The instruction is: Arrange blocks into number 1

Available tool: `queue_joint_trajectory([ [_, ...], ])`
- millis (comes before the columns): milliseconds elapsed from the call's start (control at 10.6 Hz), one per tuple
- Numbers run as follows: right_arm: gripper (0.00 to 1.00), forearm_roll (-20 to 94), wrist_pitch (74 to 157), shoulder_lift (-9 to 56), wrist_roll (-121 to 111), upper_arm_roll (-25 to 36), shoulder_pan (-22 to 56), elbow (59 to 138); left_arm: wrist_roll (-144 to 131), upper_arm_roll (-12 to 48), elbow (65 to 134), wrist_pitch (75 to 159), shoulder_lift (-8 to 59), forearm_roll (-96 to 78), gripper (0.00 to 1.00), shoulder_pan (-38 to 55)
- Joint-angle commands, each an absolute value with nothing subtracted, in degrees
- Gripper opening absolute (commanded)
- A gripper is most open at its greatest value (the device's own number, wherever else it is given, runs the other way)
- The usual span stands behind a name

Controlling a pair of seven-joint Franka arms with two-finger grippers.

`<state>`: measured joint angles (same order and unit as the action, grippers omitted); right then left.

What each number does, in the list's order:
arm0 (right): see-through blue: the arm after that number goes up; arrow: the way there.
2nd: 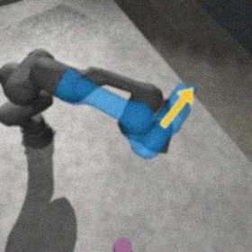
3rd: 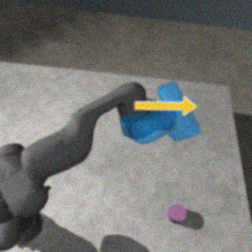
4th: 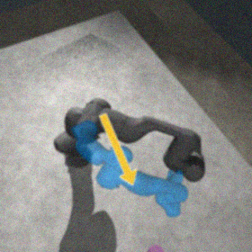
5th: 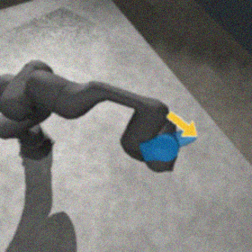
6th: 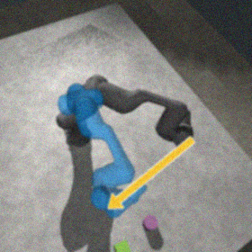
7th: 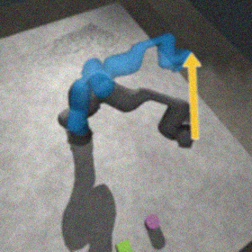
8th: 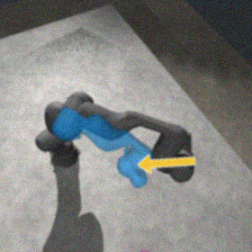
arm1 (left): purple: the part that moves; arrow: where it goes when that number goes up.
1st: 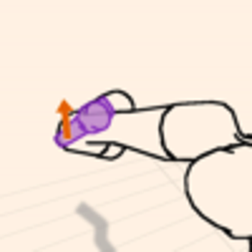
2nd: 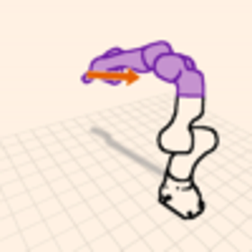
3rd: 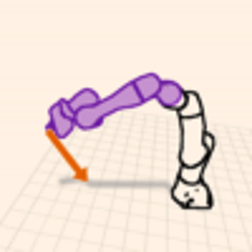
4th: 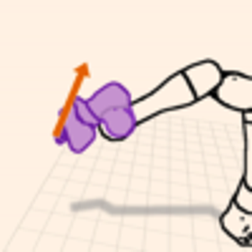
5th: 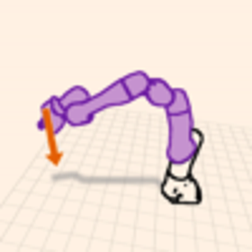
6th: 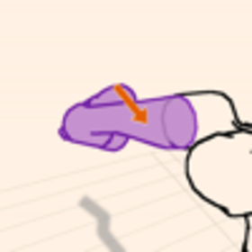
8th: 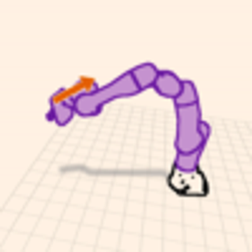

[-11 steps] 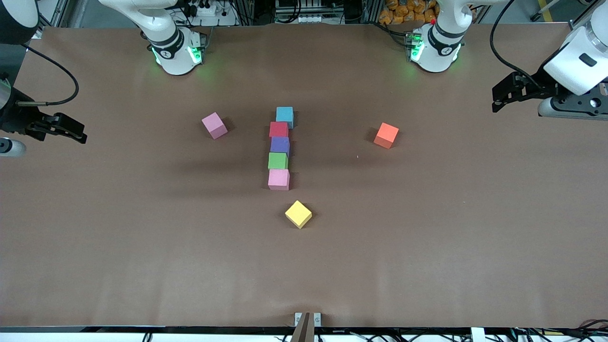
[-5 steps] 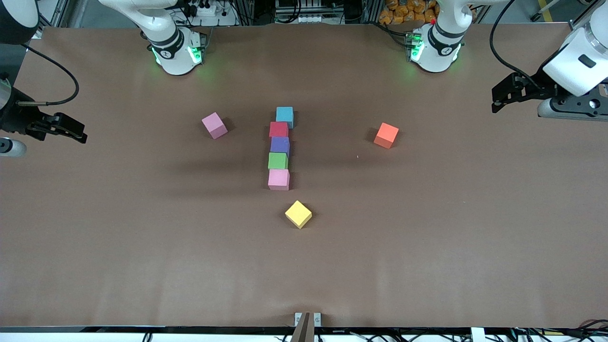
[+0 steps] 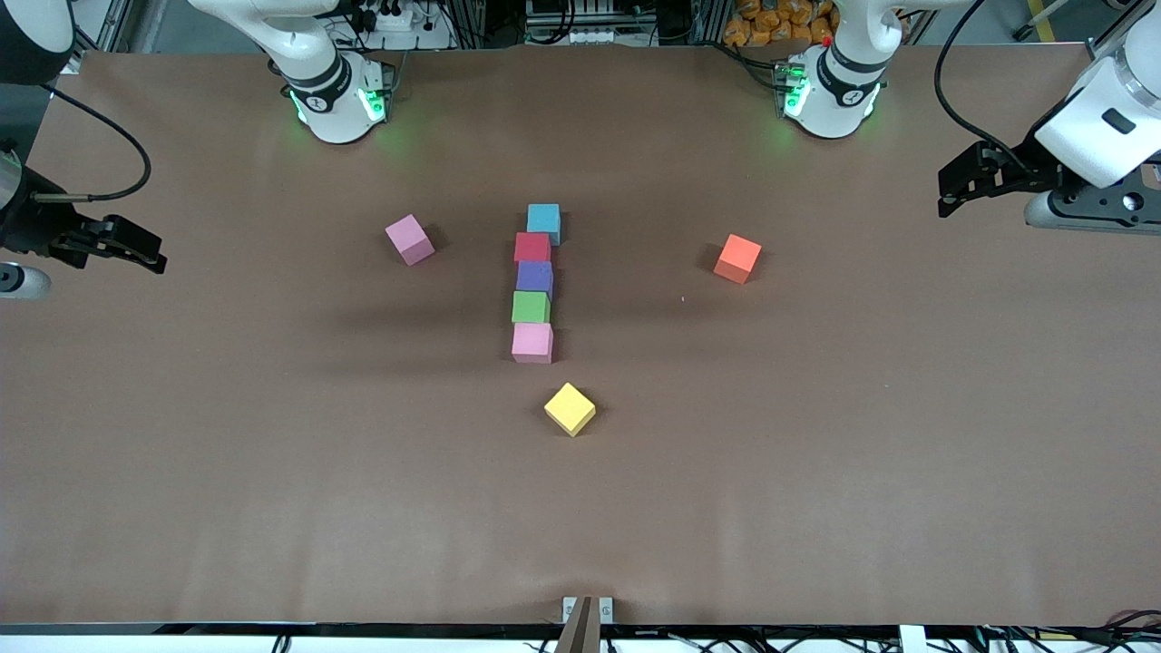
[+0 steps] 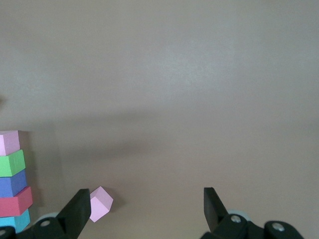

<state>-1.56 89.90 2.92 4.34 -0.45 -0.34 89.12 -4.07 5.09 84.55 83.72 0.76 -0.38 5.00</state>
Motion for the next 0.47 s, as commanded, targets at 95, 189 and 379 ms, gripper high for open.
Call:
queue_joint_trajectory([
  [95,1.0,-0.97,89.12,2.37,4.75,-1.49,-1.49,88.86,-3.16,5.1,83.23,84.28,1.32,0.17,1.0,4.83],
  [189,1.0,-0.97,89.03,2.37,4.75,-1.49,-1.49,88.86,-3.25,5.1,83.23,85.07,1.32,0.18,1.0,4.75],
  [379,1.0,-0.97,89.12,2.37,4.66,-1.49,-1.49,88.86,-3.43,5.1,83.23,85.34,1.32,0.18,1.0,4.75],
])
